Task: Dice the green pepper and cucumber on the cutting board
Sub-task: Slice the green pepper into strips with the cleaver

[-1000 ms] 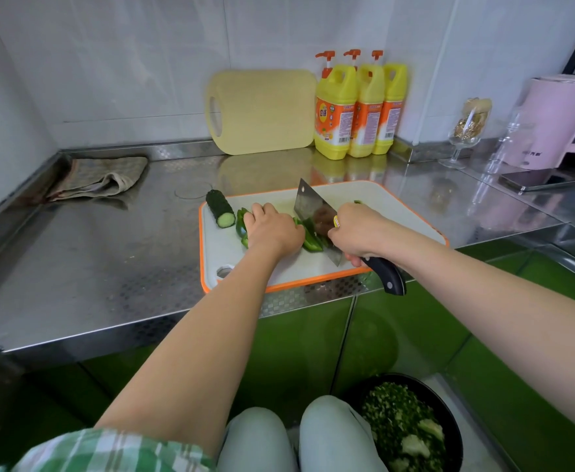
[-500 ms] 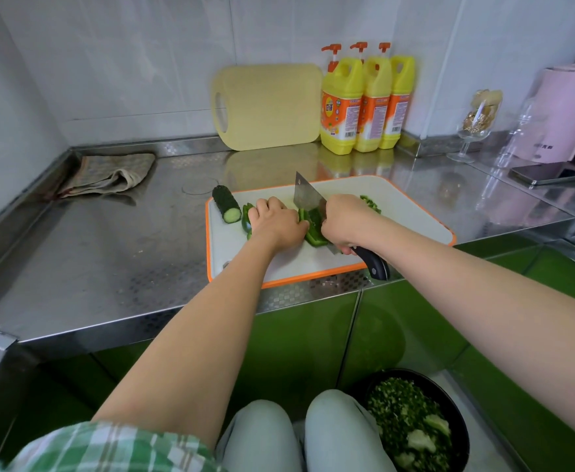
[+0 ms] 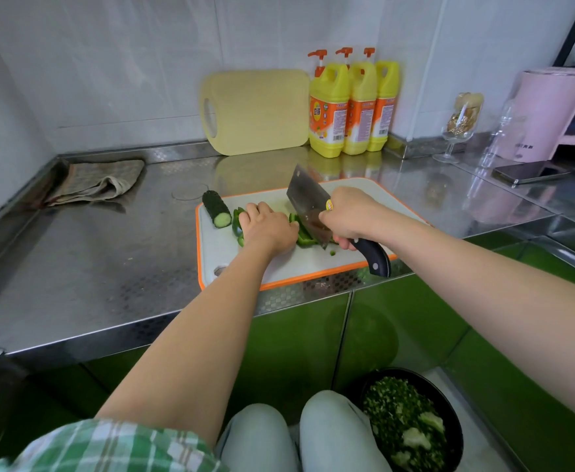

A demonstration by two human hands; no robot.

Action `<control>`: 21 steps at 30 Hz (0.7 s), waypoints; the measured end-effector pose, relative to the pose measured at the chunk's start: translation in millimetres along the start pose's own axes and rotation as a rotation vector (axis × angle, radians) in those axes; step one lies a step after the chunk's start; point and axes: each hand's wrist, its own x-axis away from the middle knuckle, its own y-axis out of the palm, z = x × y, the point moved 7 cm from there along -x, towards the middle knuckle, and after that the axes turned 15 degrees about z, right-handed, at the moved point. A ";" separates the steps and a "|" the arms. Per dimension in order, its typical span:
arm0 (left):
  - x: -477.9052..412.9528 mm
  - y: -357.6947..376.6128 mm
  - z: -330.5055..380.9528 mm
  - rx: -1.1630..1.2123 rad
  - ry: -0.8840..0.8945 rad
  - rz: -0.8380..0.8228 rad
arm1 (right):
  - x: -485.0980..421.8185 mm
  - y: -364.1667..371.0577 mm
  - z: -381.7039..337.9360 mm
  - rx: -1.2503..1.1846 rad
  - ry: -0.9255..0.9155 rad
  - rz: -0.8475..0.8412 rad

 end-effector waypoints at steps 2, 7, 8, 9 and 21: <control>0.3 0.8 0.2 0.001 -0.002 0.016 | 4.4 1.9 -1.1 -0.005 0.002 -0.027; 0.4 1.0 0.8 -0.011 0.008 0.032 | 8.2 5.7 -4.5 0.068 -0.039 -0.044; 0.0 1.2 0.6 -0.014 0.007 0.030 | 8.2 6.7 -4.4 0.093 -0.049 -0.041; -0.4 1.6 0.5 -0.014 0.006 0.028 | 8.6 7.5 -4.4 0.099 -0.053 -0.034; -3.0 5.3 0.2 -0.036 0.002 0.013 | 5.3 19.1 -15.4 0.269 -0.138 -0.035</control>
